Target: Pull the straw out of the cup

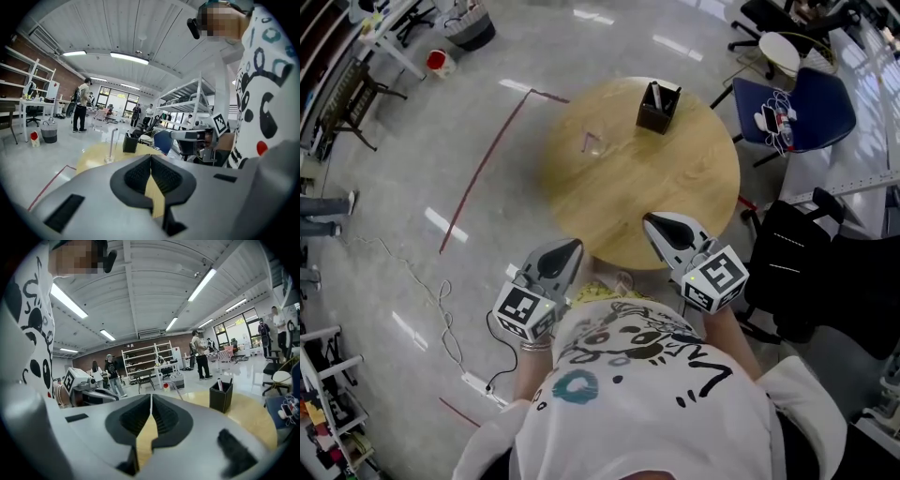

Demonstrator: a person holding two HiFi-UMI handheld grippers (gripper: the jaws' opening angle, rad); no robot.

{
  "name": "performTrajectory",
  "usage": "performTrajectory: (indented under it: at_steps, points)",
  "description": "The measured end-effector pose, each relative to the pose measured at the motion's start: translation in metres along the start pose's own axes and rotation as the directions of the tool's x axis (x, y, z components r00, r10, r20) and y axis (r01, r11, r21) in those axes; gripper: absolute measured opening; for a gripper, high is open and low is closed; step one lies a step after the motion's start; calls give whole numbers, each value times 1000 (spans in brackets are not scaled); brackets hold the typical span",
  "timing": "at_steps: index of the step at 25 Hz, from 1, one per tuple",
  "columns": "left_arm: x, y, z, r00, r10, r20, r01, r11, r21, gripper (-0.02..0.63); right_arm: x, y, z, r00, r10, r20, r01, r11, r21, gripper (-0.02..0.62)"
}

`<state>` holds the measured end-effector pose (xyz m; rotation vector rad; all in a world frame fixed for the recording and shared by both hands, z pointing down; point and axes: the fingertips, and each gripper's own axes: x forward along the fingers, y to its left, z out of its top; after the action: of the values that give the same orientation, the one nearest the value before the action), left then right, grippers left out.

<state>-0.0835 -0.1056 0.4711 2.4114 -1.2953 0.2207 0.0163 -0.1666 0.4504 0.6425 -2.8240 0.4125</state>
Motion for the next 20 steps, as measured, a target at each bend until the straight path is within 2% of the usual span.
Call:
performTrajectory:
  at_steps: [10,20]
  points:
    - [27,75,47,998,-61,-8,62,997,54,15,49,-33,38,995,-91,34,90,996,8,29]
    - [50,128,83,990,-142,-14,142,985,96,15,86,-53,63,982,-181,45,180,983,19,29]
